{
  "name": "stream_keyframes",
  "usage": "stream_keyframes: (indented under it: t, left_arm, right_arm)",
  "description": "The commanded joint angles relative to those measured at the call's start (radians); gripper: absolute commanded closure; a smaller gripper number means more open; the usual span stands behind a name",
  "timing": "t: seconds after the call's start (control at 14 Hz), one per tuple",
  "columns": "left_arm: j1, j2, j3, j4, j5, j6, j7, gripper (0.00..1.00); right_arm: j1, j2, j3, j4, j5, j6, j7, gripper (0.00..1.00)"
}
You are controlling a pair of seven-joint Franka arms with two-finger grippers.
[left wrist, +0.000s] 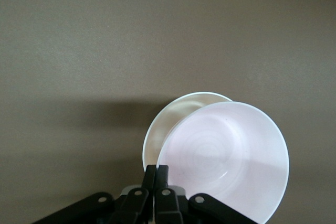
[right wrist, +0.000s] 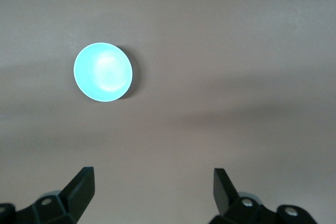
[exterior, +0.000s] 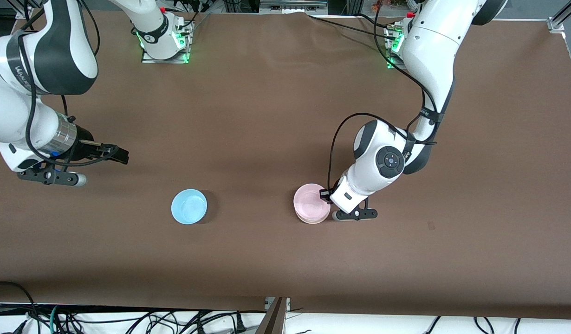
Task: Stack pink and blue bowls on white bowl
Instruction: 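Lower the pink bowl into the white bowl while the right gripper advances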
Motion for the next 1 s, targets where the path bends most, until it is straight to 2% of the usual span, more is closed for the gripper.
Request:
stream_keyframes:
  t: [0.0, 0.5, 0.71, 0.79, 0.86, 0.93]
  left_arm:
    - [0.000, 0.015, -0.004, 0.024, 0.028, 0.003, -0.017, 1.00]
    - [0.000, 0.043, -0.004, 0.022, 0.048, 0.028, -0.017, 1.00]
    - [0.002, 0.049, -0.006, 0.022, 0.045, 0.040, -0.018, 1.00]
    - [0.006, 0.049, -0.006, 0.022, 0.042, 0.040, -0.018, 0.90]
    - [0.010, 0.046, -0.006, 0.022, 0.040, 0.038, -0.018, 0.60]
    - [0.011, 0.040, -0.006, 0.024, 0.039, 0.038, -0.018, 0.16]
  right_arm:
    - [0.002, 0.022, 0.003, 0.020, 0.007, 0.017, -0.022, 0.00]
    - [0.019, 0.074, 0.008, 0.020, 0.008, 0.081, -0.035, 0.00]
    - [0.019, 0.135, 0.008, 0.020, 0.010, 0.118, -0.033, 0.00]
    - [0.020, 0.169, 0.010, 0.020, 0.011, 0.166, -0.035, 0.00]
    - [0.022, 0.201, 0.016, 0.020, 0.010, 0.206, -0.035, 0.00]
    - [0.022, 0.218, 0.032, 0.019, 0.010, 0.220, -0.035, 0.00]
